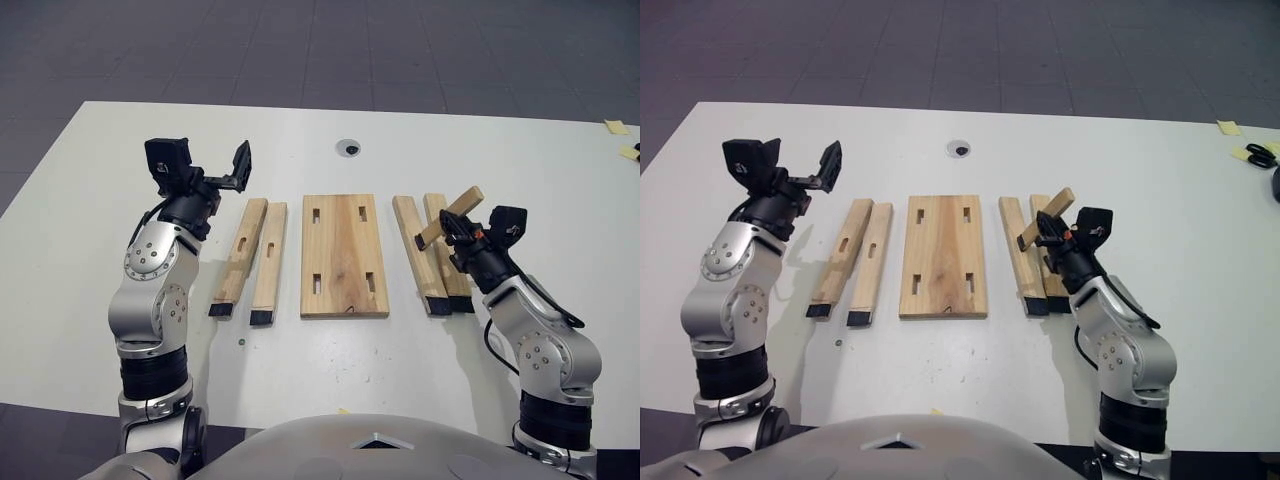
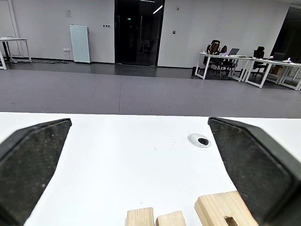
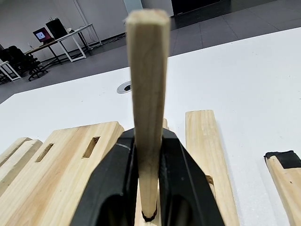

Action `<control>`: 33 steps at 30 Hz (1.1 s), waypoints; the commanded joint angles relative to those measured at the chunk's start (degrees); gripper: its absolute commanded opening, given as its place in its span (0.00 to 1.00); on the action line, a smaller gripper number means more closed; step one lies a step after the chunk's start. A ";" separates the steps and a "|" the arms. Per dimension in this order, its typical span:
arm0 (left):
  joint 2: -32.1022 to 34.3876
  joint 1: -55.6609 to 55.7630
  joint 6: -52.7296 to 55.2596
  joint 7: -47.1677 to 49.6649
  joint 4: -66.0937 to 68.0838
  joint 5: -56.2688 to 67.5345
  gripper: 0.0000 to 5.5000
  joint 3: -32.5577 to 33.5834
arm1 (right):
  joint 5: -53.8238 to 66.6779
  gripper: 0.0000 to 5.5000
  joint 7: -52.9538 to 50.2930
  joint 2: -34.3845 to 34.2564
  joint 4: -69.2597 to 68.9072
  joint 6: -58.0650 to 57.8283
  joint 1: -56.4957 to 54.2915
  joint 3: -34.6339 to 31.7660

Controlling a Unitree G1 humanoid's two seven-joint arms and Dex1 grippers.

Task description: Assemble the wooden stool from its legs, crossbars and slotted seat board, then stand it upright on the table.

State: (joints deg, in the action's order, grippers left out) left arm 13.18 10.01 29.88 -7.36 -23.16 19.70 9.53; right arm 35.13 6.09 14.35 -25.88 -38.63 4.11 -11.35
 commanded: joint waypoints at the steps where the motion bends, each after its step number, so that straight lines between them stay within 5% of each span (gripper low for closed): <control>1: 0.49 -0.40 -0.64 -0.52 0.37 -1.22 0.98 -0.79 | -4.43 0.08 -1.23 1.63 3.05 -3.04 -0.25 3.28; 15: 1.36 -2.32 -1.97 -2.11 -0.23 -4.68 0.98 -3.63 | -15.59 0.08 1.36 9.01 6.19 -5.34 3.34 10.90; 20: 1.17 -2.28 -2.59 -2.05 -0.05 -5.57 0.98 -4.34 | -13.33 0.08 2.87 6.85 9.46 -5.99 4.69 9.38; 24: 1.57 -2.21 -2.73 -2.45 0.16 -5.96 0.98 -4.48 | -5.68 0.08 -0.80 -0.61 11.35 -9.61 1.26 0.83; 33: 2.49 -2.31 -4.25 -3.62 1.07 -8.65 0.98 -6.00 | -17.87 0.08 4.07 5.58 11.66 5.06 4.80 9.64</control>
State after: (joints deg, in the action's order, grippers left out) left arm 14.91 7.87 26.22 -10.50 -22.62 12.19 4.24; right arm 20.70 10.77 20.12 -20.33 -31.70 2.69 -3.47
